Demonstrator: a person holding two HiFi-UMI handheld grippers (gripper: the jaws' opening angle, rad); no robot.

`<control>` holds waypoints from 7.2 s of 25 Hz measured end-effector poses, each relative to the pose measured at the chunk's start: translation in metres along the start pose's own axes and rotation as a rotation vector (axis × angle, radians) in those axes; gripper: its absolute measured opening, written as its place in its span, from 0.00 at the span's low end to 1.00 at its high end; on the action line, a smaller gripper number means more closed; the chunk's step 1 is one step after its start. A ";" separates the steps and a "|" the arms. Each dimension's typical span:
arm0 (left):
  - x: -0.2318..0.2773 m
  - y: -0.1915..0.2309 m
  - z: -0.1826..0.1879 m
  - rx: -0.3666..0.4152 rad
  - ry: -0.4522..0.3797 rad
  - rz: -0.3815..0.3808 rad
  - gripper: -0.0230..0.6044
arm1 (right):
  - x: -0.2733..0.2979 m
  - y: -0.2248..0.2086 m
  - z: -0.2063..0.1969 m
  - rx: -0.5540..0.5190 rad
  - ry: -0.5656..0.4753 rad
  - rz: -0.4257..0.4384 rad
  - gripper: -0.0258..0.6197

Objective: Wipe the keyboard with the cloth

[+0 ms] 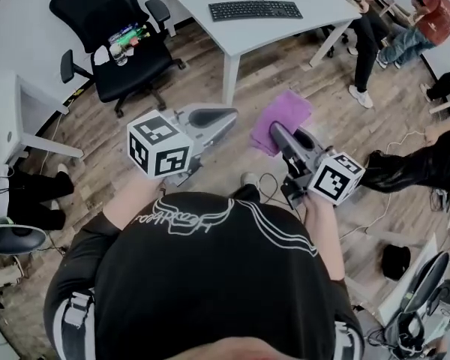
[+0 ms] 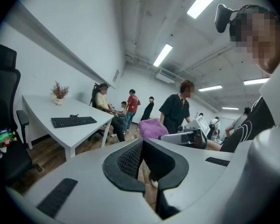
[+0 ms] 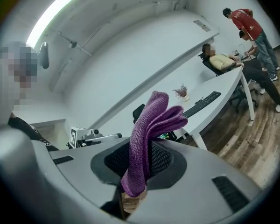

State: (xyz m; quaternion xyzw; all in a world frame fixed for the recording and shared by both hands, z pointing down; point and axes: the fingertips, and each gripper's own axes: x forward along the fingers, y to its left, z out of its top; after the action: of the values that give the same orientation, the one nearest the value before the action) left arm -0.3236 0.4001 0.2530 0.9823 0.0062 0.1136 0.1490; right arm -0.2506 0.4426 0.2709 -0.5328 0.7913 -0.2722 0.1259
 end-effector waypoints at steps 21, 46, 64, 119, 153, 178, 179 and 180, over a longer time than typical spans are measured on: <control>0.215 0.149 0.076 -0.068 -0.014 0.189 0.04 | 0.061 -0.227 0.147 0.006 0.139 0.127 0.13; 0.264 0.399 0.096 -0.250 -0.016 0.251 0.04 | 0.253 -0.374 0.195 0.069 0.299 0.053 0.13; 0.282 0.504 0.114 -0.309 -0.022 0.412 0.04 | 0.361 -0.434 0.217 0.003 0.489 0.183 0.13; 0.289 0.566 0.077 -0.500 -0.043 0.594 0.04 | 0.428 -0.579 0.156 0.018 0.851 0.017 0.13; 0.380 0.564 0.096 -0.456 0.005 0.425 0.04 | 0.327 -0.705 0.220 0.063 0.770 -0.250 0.13; 0.274 0.555 0.068 -0.521 -0.075 0.626 0.04 | 0.421 -0.549 0.197 -0.036 0.770 0.105 0.13; 0.268 0.553 0.065 -0.528 -0.080 0.640 0.04 | 0.426 -0.545 0.193 -0.046 0.775 0.115 0.13; 0.262 0.552 0.063 -0.534 -0.086 0.653 0.04 | 0.430 -0.540 0.189 -0.054 0.782 0.124 0.13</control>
State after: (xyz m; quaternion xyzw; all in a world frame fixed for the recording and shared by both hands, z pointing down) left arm -0.0658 -0.1339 0.4147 0.8633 -0.3412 0.1112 0.3548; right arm 0.0884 -0.1586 0.4602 -0.3433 0.8172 -0.4255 -0.1825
